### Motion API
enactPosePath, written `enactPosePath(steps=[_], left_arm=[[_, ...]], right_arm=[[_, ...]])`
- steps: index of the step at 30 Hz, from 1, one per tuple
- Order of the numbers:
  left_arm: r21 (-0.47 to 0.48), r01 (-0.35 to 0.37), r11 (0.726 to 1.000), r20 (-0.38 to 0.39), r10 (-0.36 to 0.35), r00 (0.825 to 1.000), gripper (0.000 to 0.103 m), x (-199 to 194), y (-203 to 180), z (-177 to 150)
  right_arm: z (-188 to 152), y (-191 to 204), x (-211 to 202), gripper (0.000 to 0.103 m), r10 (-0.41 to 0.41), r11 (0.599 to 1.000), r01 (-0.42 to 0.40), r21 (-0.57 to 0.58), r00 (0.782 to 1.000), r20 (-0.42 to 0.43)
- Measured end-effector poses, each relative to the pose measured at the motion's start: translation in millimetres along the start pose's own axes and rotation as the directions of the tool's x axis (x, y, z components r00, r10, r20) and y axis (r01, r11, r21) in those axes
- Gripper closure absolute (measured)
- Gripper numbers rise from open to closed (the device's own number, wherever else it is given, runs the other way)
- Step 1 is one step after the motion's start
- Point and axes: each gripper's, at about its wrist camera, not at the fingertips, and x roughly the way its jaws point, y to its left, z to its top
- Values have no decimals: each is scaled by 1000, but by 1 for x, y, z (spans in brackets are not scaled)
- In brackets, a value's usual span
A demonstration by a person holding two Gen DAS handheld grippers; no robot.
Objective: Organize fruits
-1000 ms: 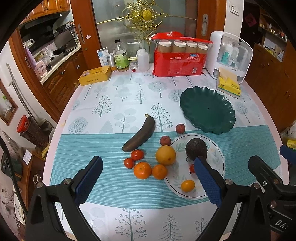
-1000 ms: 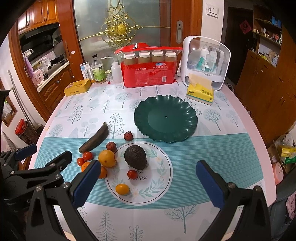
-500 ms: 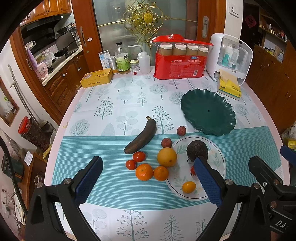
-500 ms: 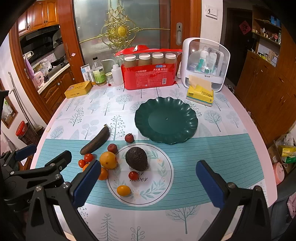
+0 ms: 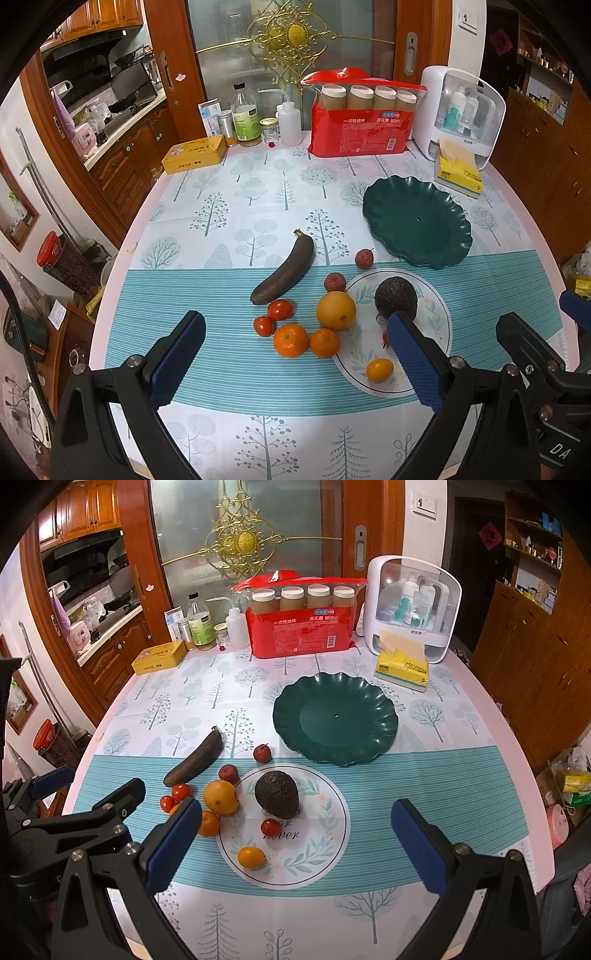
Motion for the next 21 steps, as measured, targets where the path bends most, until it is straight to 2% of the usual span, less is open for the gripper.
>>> enactPosePath(steps=[21], left_arm=[[1,10,1000,-5,-10,1000,5,-1,2,-2]], right_arm=[[-1,1,0,0,-1,1000,1,0,1000,0]])
